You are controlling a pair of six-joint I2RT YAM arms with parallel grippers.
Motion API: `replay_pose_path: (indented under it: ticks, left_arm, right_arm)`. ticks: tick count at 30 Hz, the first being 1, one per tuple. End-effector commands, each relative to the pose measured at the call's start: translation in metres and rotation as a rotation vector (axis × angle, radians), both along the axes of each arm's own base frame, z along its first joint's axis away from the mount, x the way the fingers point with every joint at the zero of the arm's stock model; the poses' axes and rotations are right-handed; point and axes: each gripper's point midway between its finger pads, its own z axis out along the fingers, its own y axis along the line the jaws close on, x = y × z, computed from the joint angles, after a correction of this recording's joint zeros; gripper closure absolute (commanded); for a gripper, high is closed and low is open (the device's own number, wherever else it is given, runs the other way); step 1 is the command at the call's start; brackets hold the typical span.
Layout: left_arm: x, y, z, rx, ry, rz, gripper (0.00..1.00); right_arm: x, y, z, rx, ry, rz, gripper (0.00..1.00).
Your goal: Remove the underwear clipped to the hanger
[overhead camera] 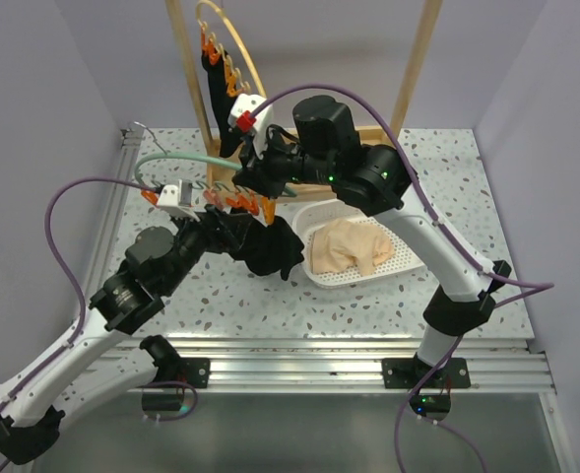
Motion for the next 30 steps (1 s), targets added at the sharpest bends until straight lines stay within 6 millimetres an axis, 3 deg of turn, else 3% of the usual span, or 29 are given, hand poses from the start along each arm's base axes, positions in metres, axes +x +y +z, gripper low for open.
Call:
replay_pose_path:
  ticks: [1,5,14,30]
  left_arm:
    - [0.005,-0.005,0.015,-0.047,-0.034,-0.001,0.3]
    - [0.011,0.003,0.013,-0.019,-0.037,0.053,0.38]
    - [0.02,-0.002,0.007,0.019,-0.032,0.059,0.4]
    - [0.036,-0.002,0.028,0.004,-0.106,0.112,0.43]
  right_arm:
    - [-0.002,-0.006,0.054,0.143,-0.091,-0.003,1.0]
    - [-0.003,-0.008,0.054,0.144,-0.088,-0.002,1.0]
    - [-0.004,-0.008,0.054,0.147,-0.081,0.006,1.0]
    - [-0.006,-0.006,0.052,0.148,-0.068,0.014,1.0]
